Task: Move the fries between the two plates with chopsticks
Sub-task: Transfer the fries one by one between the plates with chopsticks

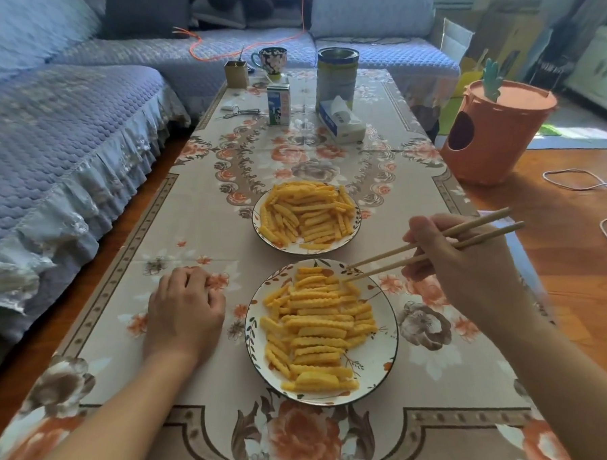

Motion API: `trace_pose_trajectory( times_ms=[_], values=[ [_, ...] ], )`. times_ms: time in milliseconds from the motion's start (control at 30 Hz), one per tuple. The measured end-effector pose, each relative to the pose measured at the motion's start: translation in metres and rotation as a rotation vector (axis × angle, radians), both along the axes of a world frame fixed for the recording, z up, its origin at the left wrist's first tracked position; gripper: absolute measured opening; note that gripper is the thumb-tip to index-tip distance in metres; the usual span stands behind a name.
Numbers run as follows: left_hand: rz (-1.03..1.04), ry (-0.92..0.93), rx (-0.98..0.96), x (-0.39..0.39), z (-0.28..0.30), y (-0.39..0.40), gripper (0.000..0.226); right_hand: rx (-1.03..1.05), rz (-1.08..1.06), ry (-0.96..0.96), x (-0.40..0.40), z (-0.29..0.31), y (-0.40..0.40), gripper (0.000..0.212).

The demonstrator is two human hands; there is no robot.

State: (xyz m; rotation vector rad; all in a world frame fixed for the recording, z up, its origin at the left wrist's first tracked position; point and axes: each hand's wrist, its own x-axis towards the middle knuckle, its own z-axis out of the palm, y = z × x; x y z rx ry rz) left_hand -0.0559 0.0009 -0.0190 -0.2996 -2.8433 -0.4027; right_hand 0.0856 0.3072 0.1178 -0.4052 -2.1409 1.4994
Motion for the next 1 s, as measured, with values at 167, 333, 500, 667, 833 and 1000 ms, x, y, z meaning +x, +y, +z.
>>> trace_pose_trajectory(
  times_ms=[167, 333, 500, 667, 833, 1000],
  values=[
    [-0.011, 0.015, -0.021, -0.002, -0.001, 0.000, 0.018, -0.115, -0.063, 0.103, -0.013, 0.001, 0.010, 0.033],
    [-0.009, 0.031, -0.024, -0.002, -0.001, 0.000, 0.016, -0.145, -0.008, 0.108, -0.058, -0.012, -0.007, 0.031],
    [-0.024, 0.042, -0.019, -0.004, -0.003, -0.001, 0.025, -0.103, 0.019, 0.131, -0.111, -0.026, -0.035, 0.029],
    [-0.021, 0.025, -0.013, -0.004, -0.003, -0.001, 0.027, 0.031, -0.024, 0.144, -0.137, -0.035, -0.048, 0.029],
    [-0.022, 0.033, -0.012, -0.004, -0.002, -0.001, 0.027, 0.074, -0.027, 0.148, -0.140, -0.040, -0.051, 0.035],
    [-0.025, 0.016, -0.017, -0.003, -0.001, -0.001, 0.028, -0.013, -0.054, 0.134, -0.130, -0.027, -0.045, 0.033]
  ],
)
